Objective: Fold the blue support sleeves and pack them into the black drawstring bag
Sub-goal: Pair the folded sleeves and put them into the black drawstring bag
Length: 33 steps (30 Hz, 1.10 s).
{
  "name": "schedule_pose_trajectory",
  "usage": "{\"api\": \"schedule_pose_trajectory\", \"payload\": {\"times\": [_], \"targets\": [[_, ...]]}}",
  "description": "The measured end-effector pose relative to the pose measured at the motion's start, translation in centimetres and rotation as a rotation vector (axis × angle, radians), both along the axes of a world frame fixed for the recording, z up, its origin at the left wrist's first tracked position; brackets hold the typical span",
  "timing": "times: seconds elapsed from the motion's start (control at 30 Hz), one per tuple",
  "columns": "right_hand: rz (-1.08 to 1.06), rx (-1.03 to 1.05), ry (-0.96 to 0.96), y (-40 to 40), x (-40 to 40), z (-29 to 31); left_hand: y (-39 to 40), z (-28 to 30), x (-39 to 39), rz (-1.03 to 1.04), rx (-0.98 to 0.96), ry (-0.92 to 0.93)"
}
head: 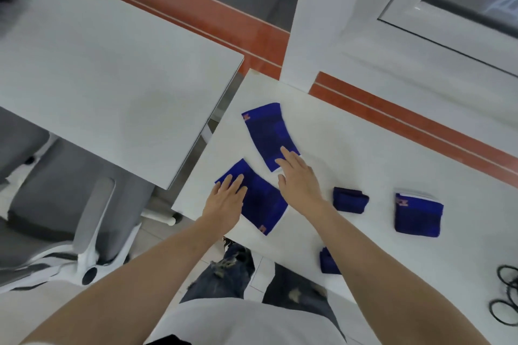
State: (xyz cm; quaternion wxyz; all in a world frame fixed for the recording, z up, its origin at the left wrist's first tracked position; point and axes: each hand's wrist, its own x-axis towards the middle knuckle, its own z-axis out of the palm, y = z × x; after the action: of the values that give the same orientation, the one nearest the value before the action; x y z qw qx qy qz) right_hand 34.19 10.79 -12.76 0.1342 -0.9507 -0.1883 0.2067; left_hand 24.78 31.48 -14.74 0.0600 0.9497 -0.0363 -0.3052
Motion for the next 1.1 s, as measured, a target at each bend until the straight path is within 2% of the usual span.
{"api": "schedule_pose_trajectory", "payload": {"times": [0.1, 0.2, 0.3, 0.47, 0.73, 0.83, 1.0, 1.1], "targets": [[0.055, -0.034, 0.039, 1.3, 2.0, -0.9, 1.0, 0.0, 0.2, -0.005, -0.018, -0.022], [-0.027, -0.122, 0.059, 1.1, 3.1, -1.7, 1.8, 0.2, 0.6, 0.010, -0.013, -0.063], [-0.099, -0.195, -0.036, 0.2, 3.4, -2.1, 2.2, 0.3, 1.4, 0.042, 0.009, -0.097], [-0.260, -0.153, -0.155, 0.6, 5.1, -2.5, 1.8, 0.2, 2.7, 0.015, -0.079, -0.193], [-0.486, -0.100, 0.034, 2.6, 7.5, -3.4, 2.2, -0.9, 1.9, -0.128, -0.019, -0.087], [-0.429, -0.121, 0.001, 2.7, 7.7, -2.9, 2.3, -0.8, 1.7, -0.158, 0.027, -0.074], [-0.452, 0.173, -0.074, 1.7, 7.2, -0.1, 1.5, -0.3, 1.8, -0.144, 0.076, -0.072], [-0.486, 0.247, -0.066, 0.4, 6.3, 2.1, 0.8, 0.0, 1.9, -0.123, 0.113, -0.058]]}}
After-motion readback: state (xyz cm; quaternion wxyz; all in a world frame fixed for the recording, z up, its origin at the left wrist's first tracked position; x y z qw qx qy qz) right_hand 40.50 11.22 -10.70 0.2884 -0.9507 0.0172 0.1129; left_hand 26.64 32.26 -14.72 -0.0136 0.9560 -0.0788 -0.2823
